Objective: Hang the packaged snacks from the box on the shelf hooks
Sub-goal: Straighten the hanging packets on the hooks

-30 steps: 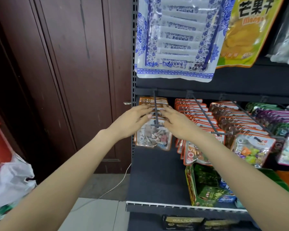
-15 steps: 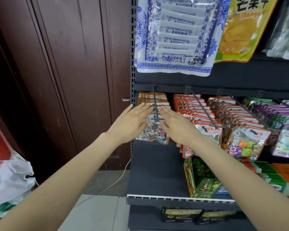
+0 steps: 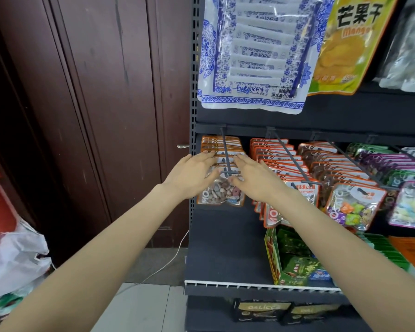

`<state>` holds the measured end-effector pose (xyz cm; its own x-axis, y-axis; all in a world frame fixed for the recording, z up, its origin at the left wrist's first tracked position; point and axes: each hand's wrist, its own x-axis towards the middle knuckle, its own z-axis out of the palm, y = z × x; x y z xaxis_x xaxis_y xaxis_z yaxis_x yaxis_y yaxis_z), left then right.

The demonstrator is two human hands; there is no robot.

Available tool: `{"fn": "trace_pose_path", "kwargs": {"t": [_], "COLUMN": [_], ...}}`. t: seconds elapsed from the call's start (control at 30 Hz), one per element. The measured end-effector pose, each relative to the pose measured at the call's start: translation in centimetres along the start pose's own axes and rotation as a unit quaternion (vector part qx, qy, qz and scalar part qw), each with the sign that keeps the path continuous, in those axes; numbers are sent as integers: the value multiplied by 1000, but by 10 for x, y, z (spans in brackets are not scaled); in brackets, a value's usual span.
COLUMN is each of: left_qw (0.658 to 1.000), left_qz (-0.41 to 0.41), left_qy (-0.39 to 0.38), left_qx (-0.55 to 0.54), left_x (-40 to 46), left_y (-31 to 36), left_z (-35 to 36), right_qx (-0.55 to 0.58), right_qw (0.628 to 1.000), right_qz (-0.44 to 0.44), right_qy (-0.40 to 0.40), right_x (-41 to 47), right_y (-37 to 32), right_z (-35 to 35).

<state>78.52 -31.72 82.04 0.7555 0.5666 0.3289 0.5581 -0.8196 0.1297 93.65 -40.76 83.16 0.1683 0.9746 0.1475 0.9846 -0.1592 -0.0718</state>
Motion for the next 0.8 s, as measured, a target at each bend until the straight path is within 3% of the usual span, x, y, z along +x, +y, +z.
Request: {"fn": "trace_pose_path", "kwargs": {"t": [0.1,0.23,0.47,0.57,0.67,0.73,0.8], "left_qw": [997,976,986,994,986,979,981], "left_qz": [-18,-41,55,81,81,78,72], "left_qy": [45,143,119,14,-143,-171,-160], "left_qx": [-59,-160,-101,-78,10,75,89], "left_x": [-1,1,23,34,41,45,49], "left_y": [5,24,84,109,126,132,136], "left_z": [-6,-20,-42,-34,-9,6,17], "right_qx": [24,71,89,100,102,110,94], "right_qw": [999,989,965,970,987,986,984], "right_qz": [-6,-5,55,116,117,103,87], "right_qy": [26,126,239,188,46,-66,-123], "right_x": [-2,-14,-46,-51,-55,-59,-60], "right_y": [-1,0,48,81,104,111,118], "right_z": [-7,-27,-68,-73,-62,-52,-42]}}
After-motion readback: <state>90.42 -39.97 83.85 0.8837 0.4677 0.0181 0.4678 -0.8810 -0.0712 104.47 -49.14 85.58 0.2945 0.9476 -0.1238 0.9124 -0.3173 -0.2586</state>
